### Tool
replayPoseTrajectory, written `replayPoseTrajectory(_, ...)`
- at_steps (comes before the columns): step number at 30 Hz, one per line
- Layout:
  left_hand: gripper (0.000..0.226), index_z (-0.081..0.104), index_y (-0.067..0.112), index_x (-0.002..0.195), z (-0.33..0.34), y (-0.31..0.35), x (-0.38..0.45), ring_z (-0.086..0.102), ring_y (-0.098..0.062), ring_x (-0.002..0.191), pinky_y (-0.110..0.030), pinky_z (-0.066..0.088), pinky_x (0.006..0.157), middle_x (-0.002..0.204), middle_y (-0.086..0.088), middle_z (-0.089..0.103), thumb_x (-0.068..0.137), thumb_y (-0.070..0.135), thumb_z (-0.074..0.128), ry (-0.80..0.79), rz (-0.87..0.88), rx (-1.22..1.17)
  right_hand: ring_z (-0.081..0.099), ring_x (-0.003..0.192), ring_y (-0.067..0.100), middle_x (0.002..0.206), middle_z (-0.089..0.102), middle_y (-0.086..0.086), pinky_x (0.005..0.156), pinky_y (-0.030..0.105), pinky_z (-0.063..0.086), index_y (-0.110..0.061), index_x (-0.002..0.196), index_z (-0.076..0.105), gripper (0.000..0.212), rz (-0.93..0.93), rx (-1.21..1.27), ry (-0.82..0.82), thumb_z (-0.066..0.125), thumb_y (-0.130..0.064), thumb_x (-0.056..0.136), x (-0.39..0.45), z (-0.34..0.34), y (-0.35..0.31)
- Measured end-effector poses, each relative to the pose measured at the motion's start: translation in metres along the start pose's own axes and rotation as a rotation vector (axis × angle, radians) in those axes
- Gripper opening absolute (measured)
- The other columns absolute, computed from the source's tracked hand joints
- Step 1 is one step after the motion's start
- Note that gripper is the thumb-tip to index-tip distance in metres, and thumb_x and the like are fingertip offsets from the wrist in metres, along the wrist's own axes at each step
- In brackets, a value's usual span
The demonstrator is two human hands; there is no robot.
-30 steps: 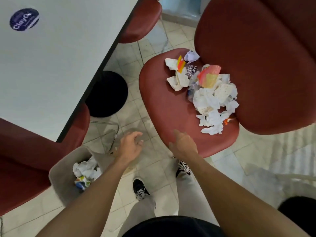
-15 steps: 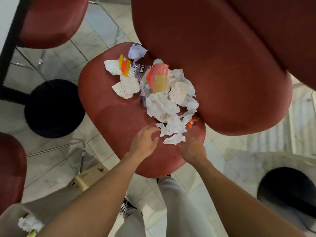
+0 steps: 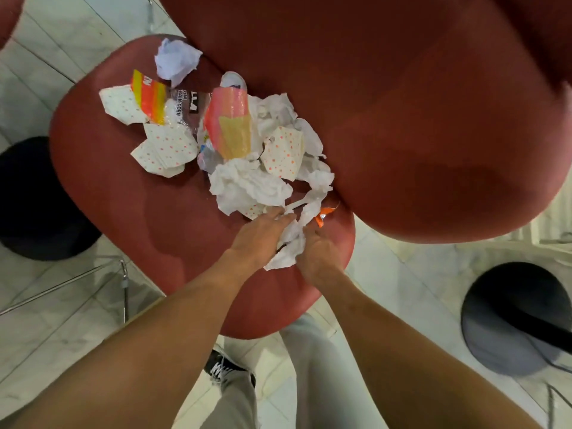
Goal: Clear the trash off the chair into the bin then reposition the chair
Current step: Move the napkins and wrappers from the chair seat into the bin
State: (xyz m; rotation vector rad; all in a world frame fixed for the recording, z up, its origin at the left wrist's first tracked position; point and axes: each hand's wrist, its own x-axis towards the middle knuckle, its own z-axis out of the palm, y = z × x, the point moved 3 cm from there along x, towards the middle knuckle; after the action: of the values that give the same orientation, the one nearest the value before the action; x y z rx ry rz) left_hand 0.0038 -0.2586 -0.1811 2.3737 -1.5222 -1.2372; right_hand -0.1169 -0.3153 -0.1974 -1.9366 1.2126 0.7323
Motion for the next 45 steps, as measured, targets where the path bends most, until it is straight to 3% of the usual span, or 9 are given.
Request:
replayPoseTrajectory(3,0.051,0.046,0.021,0.136,-0.001,0.0,-0.002,0.054,-0.027,0.115,-0.043,0.05,0.088,0.137,-0.003,0.042,0.088,0.007,0.057,0.065,-0.034,-0.088,0.062,0.102,0.033,0.115,0.063,0.013,0.085,0.037,0.052,-0.016,0.122,0.055,0.035,0.02,0.035,0.063,0.047,-0.008,0.089,-0.001,-0.004,-0.002)
replayPoseTrajectory(6,0.046,0.053,0.019,0.13,-0.006,-0.001,-0.013,0.057,-0.026,0.109,-0.041,0.049,0.091,0.13,-0.001,0.045,0.086,0.006,0.062,0.128,-0.07,-0.184,0.062,0.099,0.033,0.107,0.065,0.013,0.082,0.036,0.052,-0.016,0.116,0.059,0.03,0.033,0.093,0.096,0.048,-0.008,0.09,-0.011,-0.012,-0.005)
replayPoseTrajectory(18,0.031,0.064,0.016,0.11,-0.039,-0.005,-0.115,0.06,-0.023,0.088,-0.035,0.05,0.078,0.108,-0.001,0.054,0.081,0.006,0.067,0.491,-0.09,-0.306,0.064,0.092,0.032,0.103,0.068,0.009,0.071,0.027,0.044,-0.016,0.109,0.065,0.035,-0.109,0.138,0.22,0.049,-0.002,0.081,-0.086,-0.024,-0.048)
replayPoseTrajectory(23,0.027,0.067,0.016,0.104,-0.042,-0.022,-0.177,0.059,-0.015,0.081,-0.014,0.039,0.072,0.1,0.002,0.055,0.081,0.003,0.067,0.629,-0.114,-0.372,0.062,0.082,0.035,0.09,0.066,0.012,0.067,0.033,0.046,-0.009,0.094,0.064,0.023,-0.194,0.113,0.242,0.049,-0.002,0.078,-0.13,-0.011,-0.077)
replayPoseTrajectory(27,0.027,0.067,0.022,0.103,-0.038,-0.043,-0.235,0.056,-0.011,0.084,-0.022,0.045,0.077,0.099,0.008,0.054,0.082,0.006,0.065,0.677,-0.213,-0.414,0.062,0.091,0.032,0.101,0.064,0.013,0.07,0.029,0.043,-0.007,0.103,0.064,0.026,-0.253,0.06,0.227,0.048,0.0,0.083,-0.166,0.009,-0.107)
replayPoseTrajectory(30,0.023,0.068,0.022,0.102,-0.031,-0.06,-0.283,0.053,-0.008,0.081,-0.008,0.035,0.07,0.099,0.01,0.052,0.083,0.008,0.065,0.71,-0.286,-0.431,0.063,0.099,0.03,0.11,0.064,0.013,0.077,0.029,0.045,-0.008,0.112,0.063,0.031,-0.313,0.0,0.208,0.049,0.0,0.086,-0.193,0.03,-0.132)
replayPoseTrajectory(33,0.026,0.068,0.018,0.104,-0.021,-0.081,-0.328,0.049,-0.006,0.082,0.002,0.031,0.07,0.101,0.012,0.049,0.083,0.004,0.064,0.751,-0.338,-0.452,0.063,0.092,0.029,0.097,0.065,0.01,0.07,0.027,0.042,-0.007,0.1,0.064,0.024,-0.37,-0.031,0.193,0.048,0.0,0.082,-0.217,0.058,-0.156)
replayPoseTrajectory(38,0.031,0.066,0.023,0.109,0.006,-0.122,-0.4,0.052,-0.008,0.086,-0.02,0.04,0.074,0.107,0.01,0.053,0.082,0.008,0.067,0.811,-0.46,-0.495,0.063,0.089,0.029,0.098,0.067,0.011,0.071,0.028,0.042,-0.01,0.1,0.066,0.027,-0.482,-0.119,0.164,0.049,-0.001,0.081,-0.254,0.112,-0.197)
replayPoseTrajectory(45,0.029,0.069,0.024,0.106,0.063,-0.179,-0.497,0.06,-0.019,0.093,-0.032,0.047,0.082,0.108,0.004,0.064,0.079,0.015,0.072,0.887,-0.688,-0.544,0.062,0.095,0.027,0.107,0.064,0.007,0.07,0.029,0.044,-0.018,0.115,0.061,0.035,-0.565,-0.258,0.084,0.046,-0.006,0.085,-0.302,0.193,-0.246)
